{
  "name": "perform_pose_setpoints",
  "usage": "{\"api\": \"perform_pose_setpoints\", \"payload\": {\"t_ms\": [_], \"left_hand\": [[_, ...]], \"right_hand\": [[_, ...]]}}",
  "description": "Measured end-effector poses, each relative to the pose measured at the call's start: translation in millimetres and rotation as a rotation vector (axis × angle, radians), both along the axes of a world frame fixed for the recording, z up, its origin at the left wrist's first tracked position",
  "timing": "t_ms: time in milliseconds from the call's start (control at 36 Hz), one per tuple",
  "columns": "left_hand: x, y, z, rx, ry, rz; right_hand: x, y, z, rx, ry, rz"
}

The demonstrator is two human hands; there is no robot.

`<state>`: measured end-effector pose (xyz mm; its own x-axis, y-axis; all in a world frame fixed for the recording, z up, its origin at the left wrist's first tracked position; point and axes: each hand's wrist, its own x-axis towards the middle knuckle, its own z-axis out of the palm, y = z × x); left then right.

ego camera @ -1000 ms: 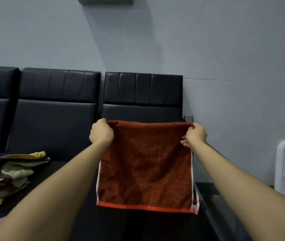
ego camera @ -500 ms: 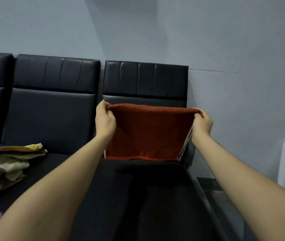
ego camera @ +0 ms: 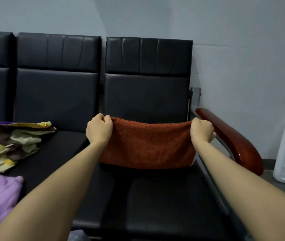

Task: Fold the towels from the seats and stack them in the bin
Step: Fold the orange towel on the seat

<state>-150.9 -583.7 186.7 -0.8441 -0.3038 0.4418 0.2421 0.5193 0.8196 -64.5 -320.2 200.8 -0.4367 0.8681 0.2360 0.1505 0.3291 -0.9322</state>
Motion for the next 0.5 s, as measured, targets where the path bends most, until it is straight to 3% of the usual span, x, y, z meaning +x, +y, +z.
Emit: {"api": "perform_pose_setpoints", "payload": {"t_ms": [194,500], "left_hand": [[-15,8,-13,-0.224,-0.197,-0.008],[-59,29,-83,-0.453,-0.416,-0.054]], "right_hand": [[-12,5,-24,0.13,-0.172,0.109],[-62,14,-99,0.29,-0.456,0.14]]}}
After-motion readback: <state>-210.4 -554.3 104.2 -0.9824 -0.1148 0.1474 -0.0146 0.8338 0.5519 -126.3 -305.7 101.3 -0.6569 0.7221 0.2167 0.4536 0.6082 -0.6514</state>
